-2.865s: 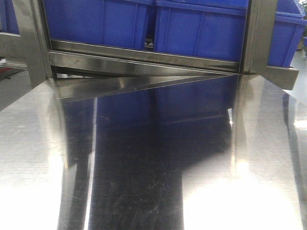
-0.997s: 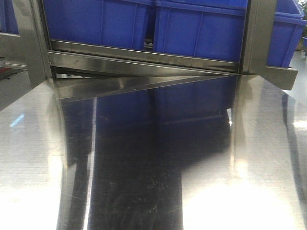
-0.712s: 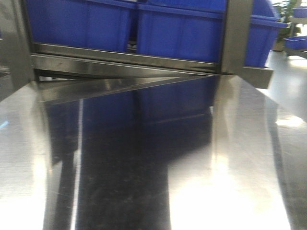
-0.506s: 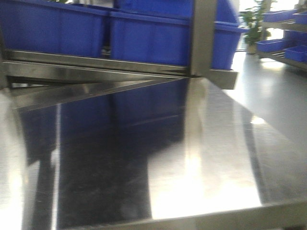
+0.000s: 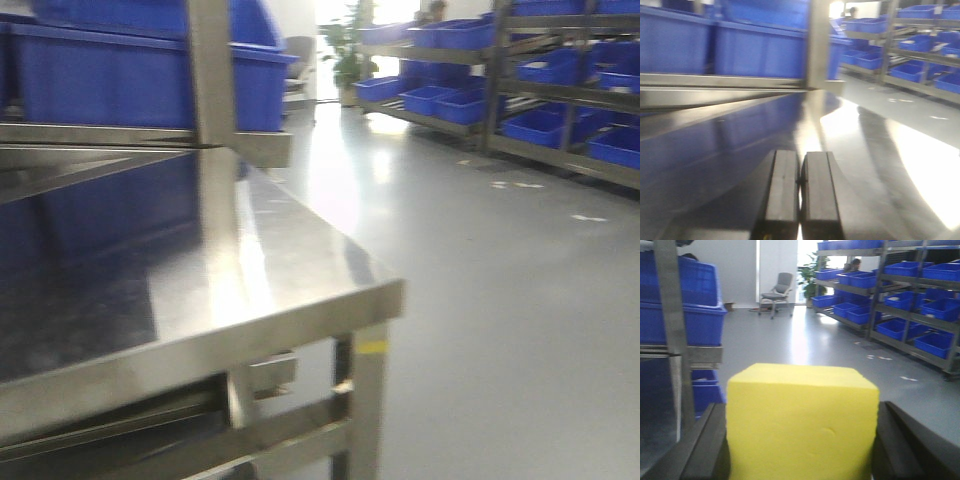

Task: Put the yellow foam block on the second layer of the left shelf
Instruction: 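Drive the base to the shelf of blue bins holding the cube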

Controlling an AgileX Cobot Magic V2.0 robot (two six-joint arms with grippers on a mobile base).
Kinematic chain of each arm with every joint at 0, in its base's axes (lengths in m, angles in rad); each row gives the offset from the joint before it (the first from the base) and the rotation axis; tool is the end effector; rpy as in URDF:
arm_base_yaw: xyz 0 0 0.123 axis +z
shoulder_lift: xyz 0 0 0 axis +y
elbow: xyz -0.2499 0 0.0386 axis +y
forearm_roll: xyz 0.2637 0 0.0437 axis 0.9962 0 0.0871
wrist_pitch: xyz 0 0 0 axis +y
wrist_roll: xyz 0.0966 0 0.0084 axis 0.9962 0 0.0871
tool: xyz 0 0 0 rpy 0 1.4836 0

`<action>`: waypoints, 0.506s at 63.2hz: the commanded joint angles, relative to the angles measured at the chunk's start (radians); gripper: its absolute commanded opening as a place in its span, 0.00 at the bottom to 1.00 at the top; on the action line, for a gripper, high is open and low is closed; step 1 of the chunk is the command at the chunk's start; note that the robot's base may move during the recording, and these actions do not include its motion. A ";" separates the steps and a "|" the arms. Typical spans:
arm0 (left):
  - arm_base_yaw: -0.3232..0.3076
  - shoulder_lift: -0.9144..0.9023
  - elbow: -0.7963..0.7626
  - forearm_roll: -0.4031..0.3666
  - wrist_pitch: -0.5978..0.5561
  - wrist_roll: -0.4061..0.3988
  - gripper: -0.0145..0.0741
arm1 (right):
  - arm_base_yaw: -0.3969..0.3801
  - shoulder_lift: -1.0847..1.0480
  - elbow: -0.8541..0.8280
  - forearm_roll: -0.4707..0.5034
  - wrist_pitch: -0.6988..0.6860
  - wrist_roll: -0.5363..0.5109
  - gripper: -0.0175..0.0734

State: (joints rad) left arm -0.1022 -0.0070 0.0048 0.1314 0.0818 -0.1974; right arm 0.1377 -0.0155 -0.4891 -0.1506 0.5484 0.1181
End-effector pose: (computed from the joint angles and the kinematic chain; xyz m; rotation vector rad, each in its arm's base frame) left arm 0.1099 -0.0102 0.2049 0.0195 1.5637 -0.1245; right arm 0.0563 0.0001 0.3281 -0.0504 1.5218 0.0419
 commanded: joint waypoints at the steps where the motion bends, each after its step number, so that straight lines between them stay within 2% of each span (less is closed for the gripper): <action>1: -0.005 0.006 0.026 -0.007 -0.088 -0.004 0.32 | -0.001 0.007 -0.028 -0.013 -0.088 -0.012 0.53; 32: -0.005 0.006 0.026 -0.007 -0.088 -0.004 0.32 | -0.001 0.007 -0.028 -0.013 -0.089 -0.012 0.53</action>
State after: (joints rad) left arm -0.1022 -0.0070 0.0048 0.1314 0.0818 -0.1974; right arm 0.1377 -0.0155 -0.4891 -0.1506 0.5484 0.1181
